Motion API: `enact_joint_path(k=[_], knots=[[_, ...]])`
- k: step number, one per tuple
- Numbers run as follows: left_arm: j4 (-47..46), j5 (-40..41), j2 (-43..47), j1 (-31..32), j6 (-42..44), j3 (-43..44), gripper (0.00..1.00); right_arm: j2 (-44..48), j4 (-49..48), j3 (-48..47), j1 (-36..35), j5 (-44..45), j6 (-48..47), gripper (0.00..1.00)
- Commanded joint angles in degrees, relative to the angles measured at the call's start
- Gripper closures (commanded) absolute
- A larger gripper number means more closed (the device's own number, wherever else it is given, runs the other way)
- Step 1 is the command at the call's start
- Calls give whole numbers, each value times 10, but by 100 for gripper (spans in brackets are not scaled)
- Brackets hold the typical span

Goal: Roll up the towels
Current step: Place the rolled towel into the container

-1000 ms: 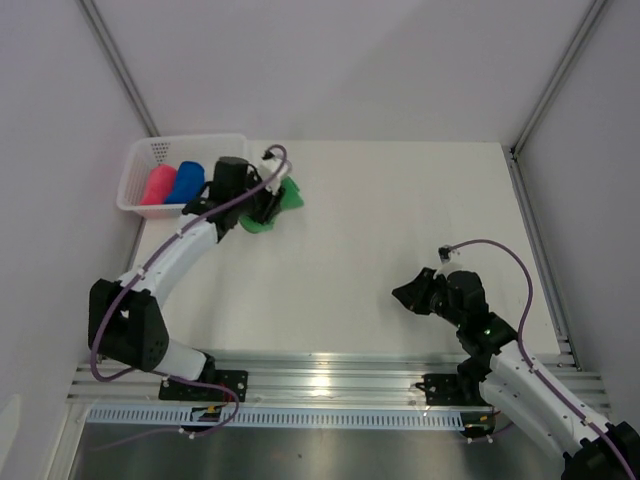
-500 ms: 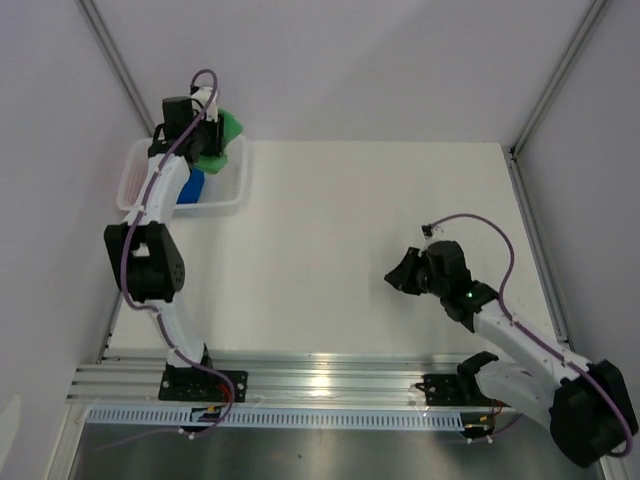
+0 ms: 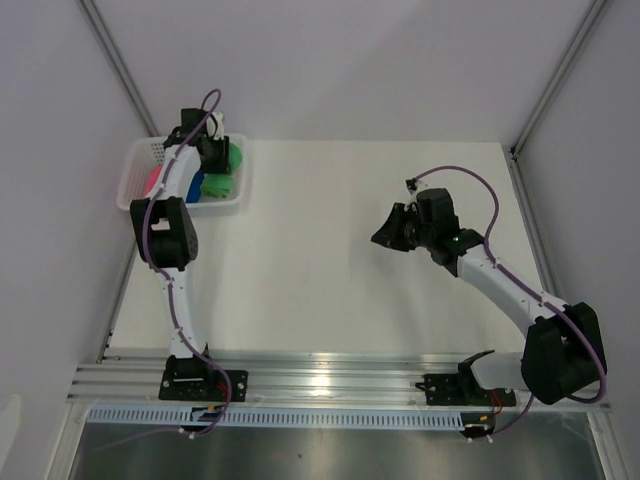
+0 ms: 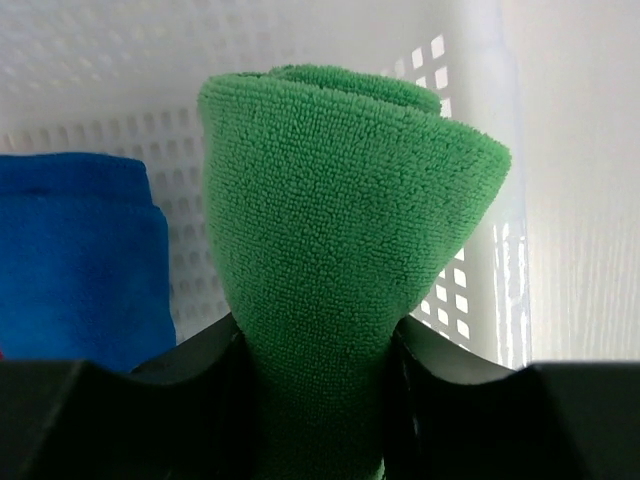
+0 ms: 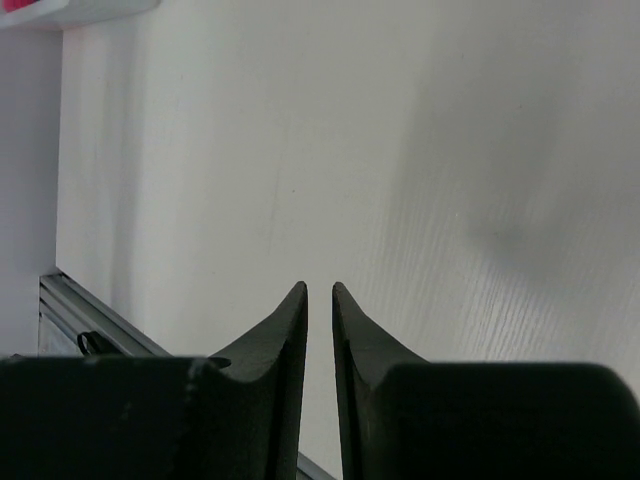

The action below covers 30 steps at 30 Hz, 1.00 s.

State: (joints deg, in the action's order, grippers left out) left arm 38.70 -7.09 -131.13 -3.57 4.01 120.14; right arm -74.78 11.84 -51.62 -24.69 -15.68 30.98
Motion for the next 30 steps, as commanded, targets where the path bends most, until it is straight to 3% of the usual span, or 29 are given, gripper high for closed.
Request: enact_joint_path(k=[1,5,14,17,21,25,30], knots=[[38,14,-7,-3,-26,29,74,-23,37,-50,23,-29,-22,82],[22,43,15,-13,-31,-29,71,-32,36,-69,31,-30,-22,82],[37,3,6,-21,-51,-58,63,2,34,-40,39,7,-8,82],[48,-13,-1,-20,-55,-76,65,22,37,-29,40,16,1,81],[-9,-10,30,-22,-62,-113,53,29,53,-33,50,21,-4,81],[1,-13,22,-23,-61,-107,52,23,57,-45,55,20,-9,81],[4,-12,18,-26,-67,-97,42,13,52,-49,56,15,-9,77]])
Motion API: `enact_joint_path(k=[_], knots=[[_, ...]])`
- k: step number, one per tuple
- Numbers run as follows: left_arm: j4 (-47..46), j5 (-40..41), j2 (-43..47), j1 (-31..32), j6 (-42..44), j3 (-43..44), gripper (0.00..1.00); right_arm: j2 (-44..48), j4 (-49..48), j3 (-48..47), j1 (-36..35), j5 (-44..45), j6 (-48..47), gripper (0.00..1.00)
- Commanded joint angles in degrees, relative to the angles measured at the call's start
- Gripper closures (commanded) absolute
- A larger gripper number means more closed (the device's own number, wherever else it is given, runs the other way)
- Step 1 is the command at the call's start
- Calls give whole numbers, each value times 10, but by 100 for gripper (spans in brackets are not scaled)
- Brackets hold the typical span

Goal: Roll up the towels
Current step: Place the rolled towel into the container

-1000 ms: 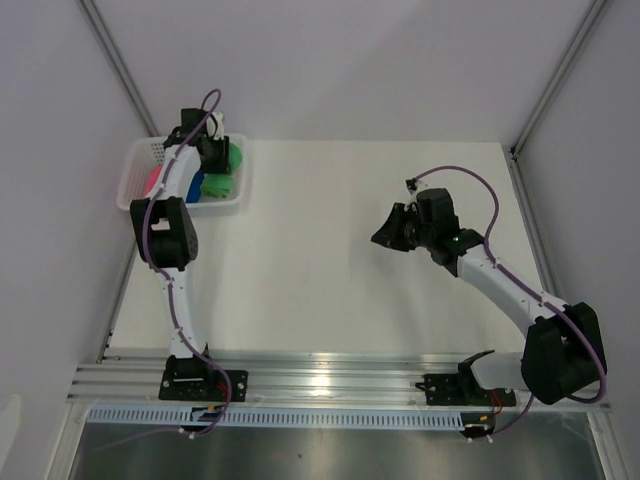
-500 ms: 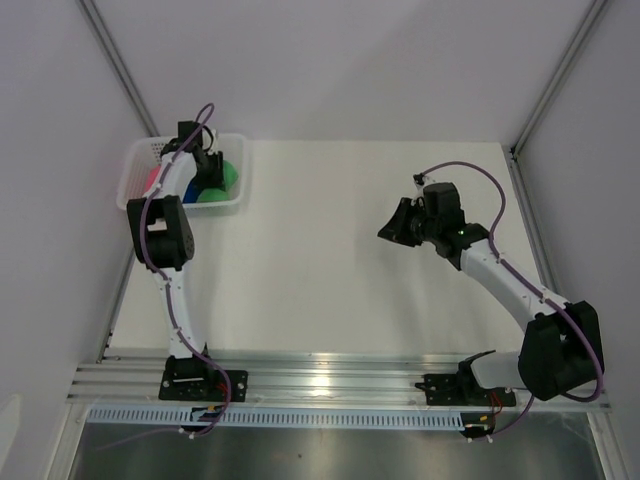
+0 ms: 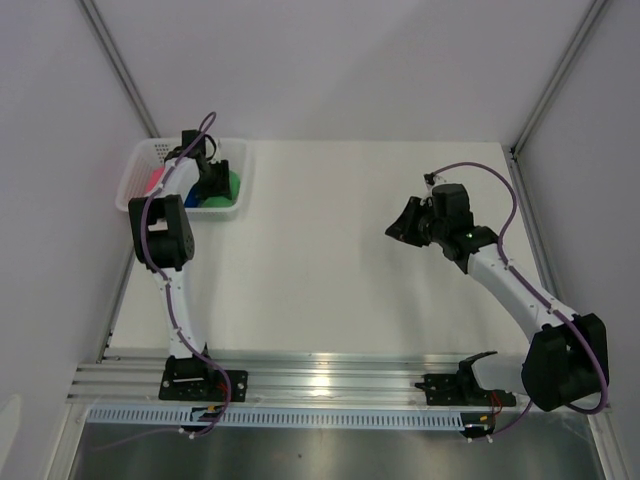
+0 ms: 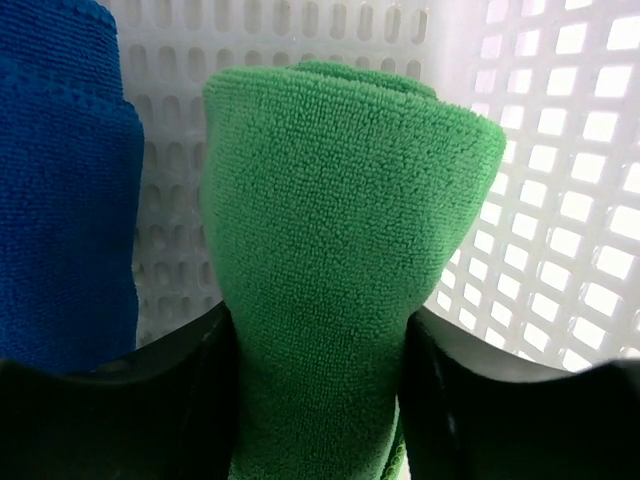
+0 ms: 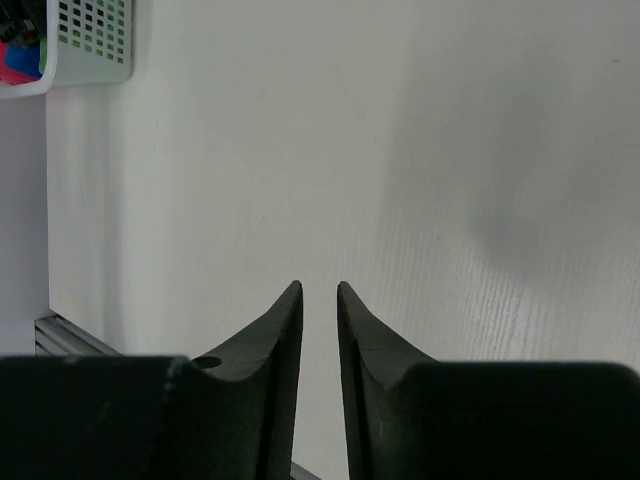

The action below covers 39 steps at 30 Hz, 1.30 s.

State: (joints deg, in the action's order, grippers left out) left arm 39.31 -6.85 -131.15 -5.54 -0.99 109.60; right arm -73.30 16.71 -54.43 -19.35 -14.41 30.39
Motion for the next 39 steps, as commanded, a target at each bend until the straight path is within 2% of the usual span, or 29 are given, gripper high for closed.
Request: enact_joint_path(k=[1,12,27,39], knots=[[-1,-15,18,-8,-18,10,39,-3,3,-22,3,3,-3,76],[-14,-21,32,-8,-12,10,32,-10,-4,-22,5,-11,-5,74],[-45,-5,96,2,28,-11,25,-46,-14,-46,7,-40,-17,73],[-25,-11,65,2,19,-24,27,-34,-1,-48,12,-37,-22,73]])
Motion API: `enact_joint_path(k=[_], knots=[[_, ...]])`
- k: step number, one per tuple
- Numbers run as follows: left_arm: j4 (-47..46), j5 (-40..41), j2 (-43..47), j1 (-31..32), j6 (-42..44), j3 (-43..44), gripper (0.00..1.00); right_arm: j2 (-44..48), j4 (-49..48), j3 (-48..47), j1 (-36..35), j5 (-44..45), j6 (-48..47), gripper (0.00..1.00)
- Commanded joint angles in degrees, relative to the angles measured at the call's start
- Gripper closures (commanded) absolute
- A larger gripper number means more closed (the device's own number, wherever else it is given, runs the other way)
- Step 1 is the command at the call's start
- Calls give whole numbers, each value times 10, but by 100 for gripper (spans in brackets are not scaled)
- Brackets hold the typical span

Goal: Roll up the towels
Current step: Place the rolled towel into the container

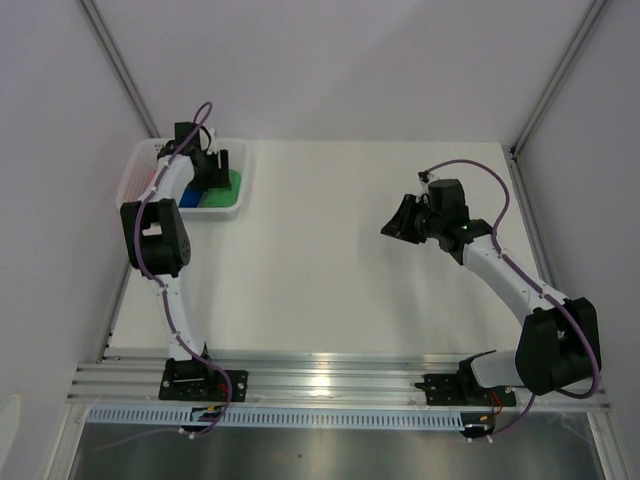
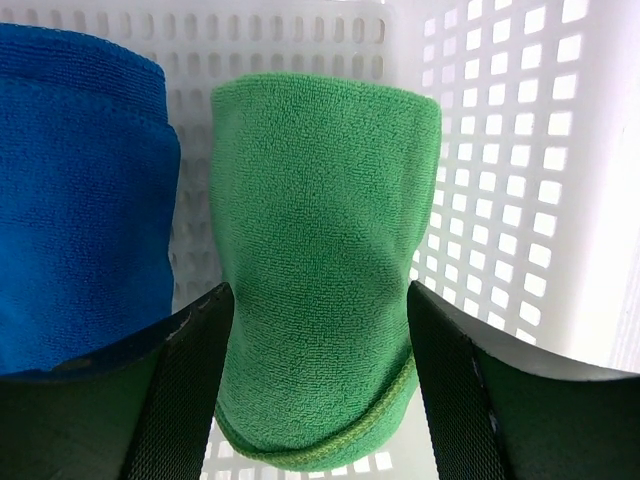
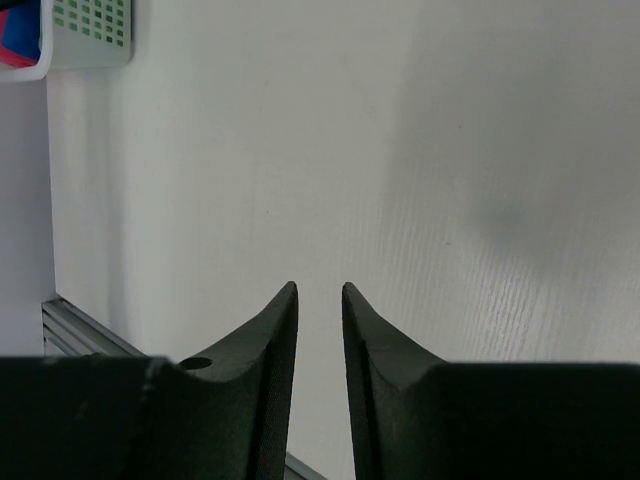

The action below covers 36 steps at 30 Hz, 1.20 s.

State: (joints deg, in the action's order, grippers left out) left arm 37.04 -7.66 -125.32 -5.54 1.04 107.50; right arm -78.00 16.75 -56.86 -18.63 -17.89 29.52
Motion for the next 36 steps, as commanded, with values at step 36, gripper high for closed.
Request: enact_joint_path(k=[36], knots=[[64,-171,434,244,290,-473,0,11,-28,-19,77,169,-83,45]])
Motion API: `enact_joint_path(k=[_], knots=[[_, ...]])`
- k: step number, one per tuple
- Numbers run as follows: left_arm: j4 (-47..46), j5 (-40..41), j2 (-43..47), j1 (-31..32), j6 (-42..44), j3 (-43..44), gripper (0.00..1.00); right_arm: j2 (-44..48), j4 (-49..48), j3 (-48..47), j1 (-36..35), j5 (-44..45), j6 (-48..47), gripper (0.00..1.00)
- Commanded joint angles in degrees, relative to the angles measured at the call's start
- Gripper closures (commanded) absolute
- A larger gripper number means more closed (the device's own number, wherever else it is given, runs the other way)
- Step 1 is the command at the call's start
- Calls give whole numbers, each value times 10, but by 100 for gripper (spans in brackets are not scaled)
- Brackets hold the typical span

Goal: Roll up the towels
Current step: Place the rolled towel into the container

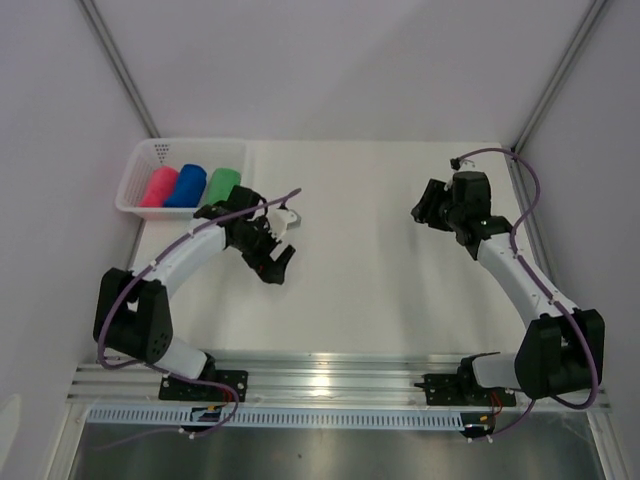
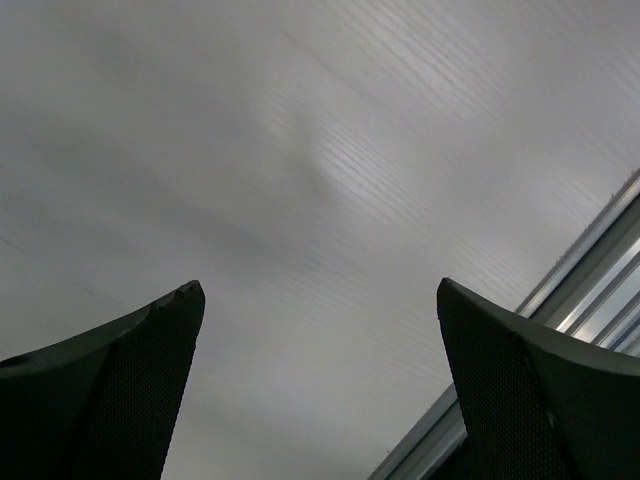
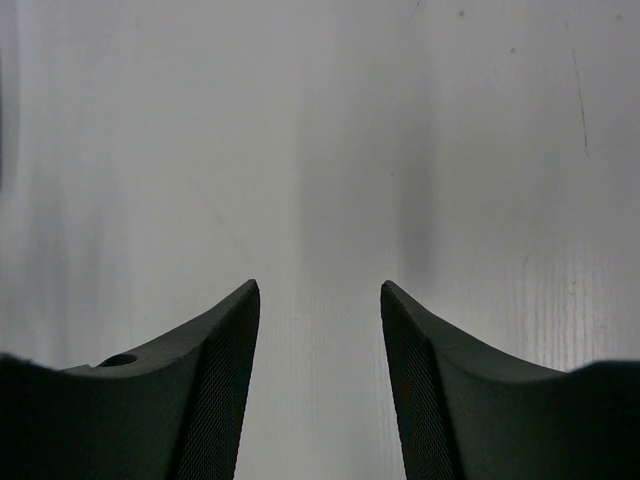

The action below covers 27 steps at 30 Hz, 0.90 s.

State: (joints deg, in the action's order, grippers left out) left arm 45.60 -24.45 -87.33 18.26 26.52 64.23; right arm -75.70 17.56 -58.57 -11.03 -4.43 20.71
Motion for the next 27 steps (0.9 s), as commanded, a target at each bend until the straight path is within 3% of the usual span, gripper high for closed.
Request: enact_joint_path(k=[1,12,27], knots=[[-38,3,62,7,29,-50,1,-16,-33,-3,2,42,9,45],[-109,49,189,13,27,-197,0,-32,-17,10,5,15,-32,45],[-110,53,211,15,14,-205,0,15,-56,60,8,28,-56,46]])
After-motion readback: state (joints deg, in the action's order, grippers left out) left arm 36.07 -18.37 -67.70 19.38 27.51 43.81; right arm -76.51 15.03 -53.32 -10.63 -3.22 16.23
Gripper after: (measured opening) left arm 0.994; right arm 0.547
